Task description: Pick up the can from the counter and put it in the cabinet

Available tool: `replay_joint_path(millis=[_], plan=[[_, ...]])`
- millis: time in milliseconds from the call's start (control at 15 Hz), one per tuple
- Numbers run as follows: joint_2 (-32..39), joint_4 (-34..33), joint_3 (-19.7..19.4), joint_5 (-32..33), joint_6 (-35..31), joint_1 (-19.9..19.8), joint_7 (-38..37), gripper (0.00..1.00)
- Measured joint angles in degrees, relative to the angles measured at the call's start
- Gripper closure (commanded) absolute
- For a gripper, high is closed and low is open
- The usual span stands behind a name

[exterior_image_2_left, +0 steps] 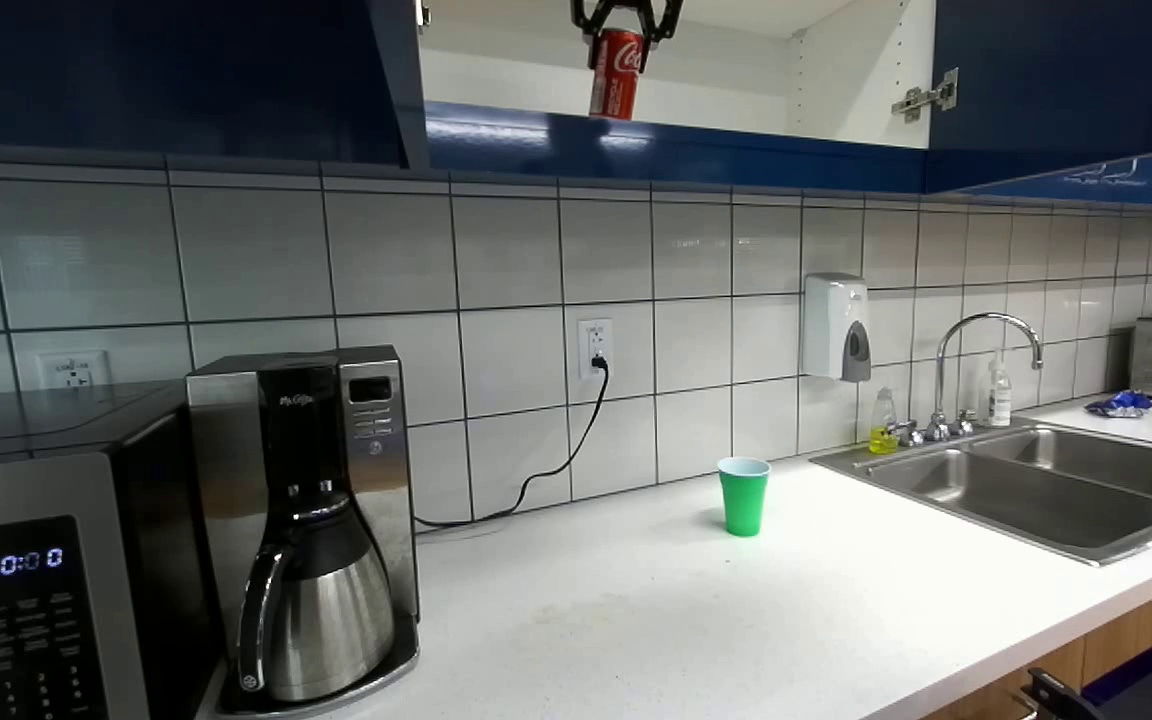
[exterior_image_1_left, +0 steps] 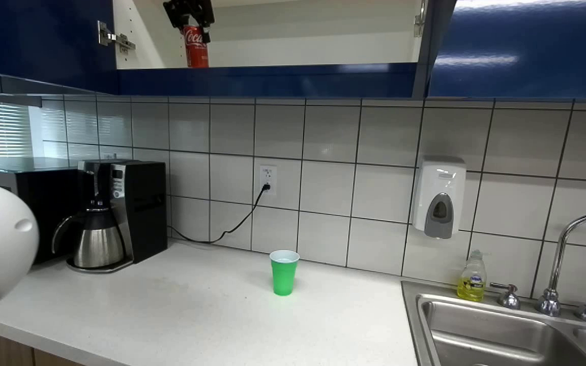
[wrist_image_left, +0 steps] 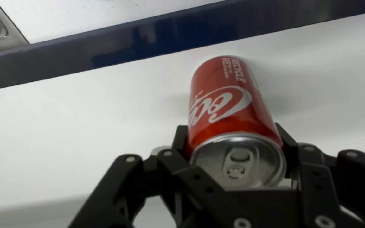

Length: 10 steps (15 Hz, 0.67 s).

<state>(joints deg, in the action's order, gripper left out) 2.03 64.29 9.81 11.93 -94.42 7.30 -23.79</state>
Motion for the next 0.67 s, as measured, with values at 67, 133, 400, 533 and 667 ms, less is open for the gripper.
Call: replay_joint_path(millis=[67,133,400,533,667], plan=[[0.34,-0.53,0.0,0.13,0.41,0.09,-0.15,0.61],[0.68,-1.09,0.0,0.21,0.82,0.15,-0.29,0.61],[2.48,-4.06,0.01,0.83,3.12,0.41,-0.94,0.61],[3.37,-5.48,0.01,1.17,4.14,0.56,-1.09,0.61],[4.24,-6.9,0.01,1.64,5.13,0.85,-1.25,0.61]])
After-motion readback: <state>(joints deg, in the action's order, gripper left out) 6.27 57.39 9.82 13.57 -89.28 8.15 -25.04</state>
